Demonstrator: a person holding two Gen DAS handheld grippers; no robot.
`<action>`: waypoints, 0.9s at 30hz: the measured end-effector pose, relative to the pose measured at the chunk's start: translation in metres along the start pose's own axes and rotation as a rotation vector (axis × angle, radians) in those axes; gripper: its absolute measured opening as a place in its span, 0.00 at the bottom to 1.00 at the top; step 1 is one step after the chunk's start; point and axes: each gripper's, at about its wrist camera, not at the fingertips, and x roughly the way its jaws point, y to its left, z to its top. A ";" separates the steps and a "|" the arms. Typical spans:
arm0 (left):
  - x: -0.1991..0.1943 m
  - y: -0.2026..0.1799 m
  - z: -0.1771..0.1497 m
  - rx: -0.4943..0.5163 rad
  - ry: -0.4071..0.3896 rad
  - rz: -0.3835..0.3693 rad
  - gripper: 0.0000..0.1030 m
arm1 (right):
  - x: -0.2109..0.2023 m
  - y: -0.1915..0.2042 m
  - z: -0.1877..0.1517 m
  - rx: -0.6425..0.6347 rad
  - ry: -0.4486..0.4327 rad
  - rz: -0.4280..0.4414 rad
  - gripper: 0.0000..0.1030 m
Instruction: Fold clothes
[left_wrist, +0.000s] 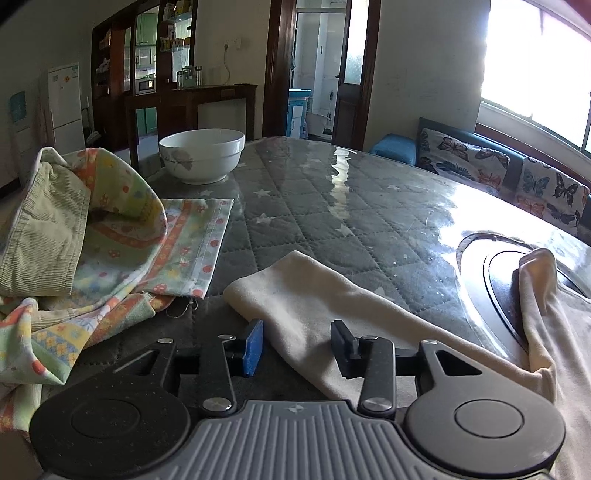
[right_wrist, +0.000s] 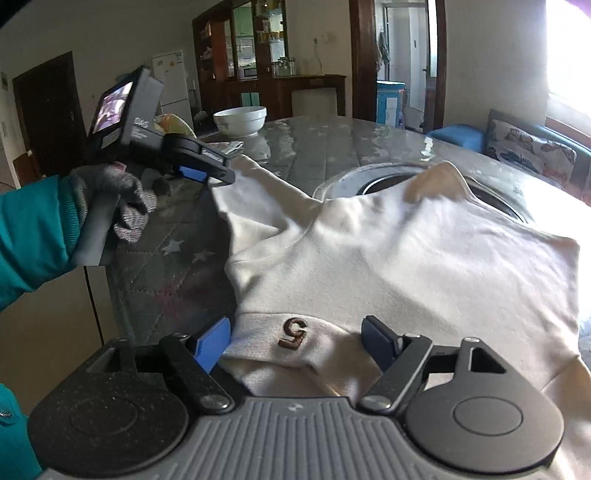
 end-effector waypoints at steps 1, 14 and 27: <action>0.000 0.000 0.000 0.000 -0.001 -0.002 0.49 | -0.002 0.000 0.000 0.003 -0.008 0.001 0.78; 0.002 0.005 0.001 -0.006 -0.008 -0.029 0.30 | -0.022 -0.008 0.001 0.032 -0.067 -0.026 0.86; -0.023 0.014 0.017 -0.110 -0.070 -0.167 0.07 | -0.030 -0.012 0.001 0.054 -0.100 -0.056 0.86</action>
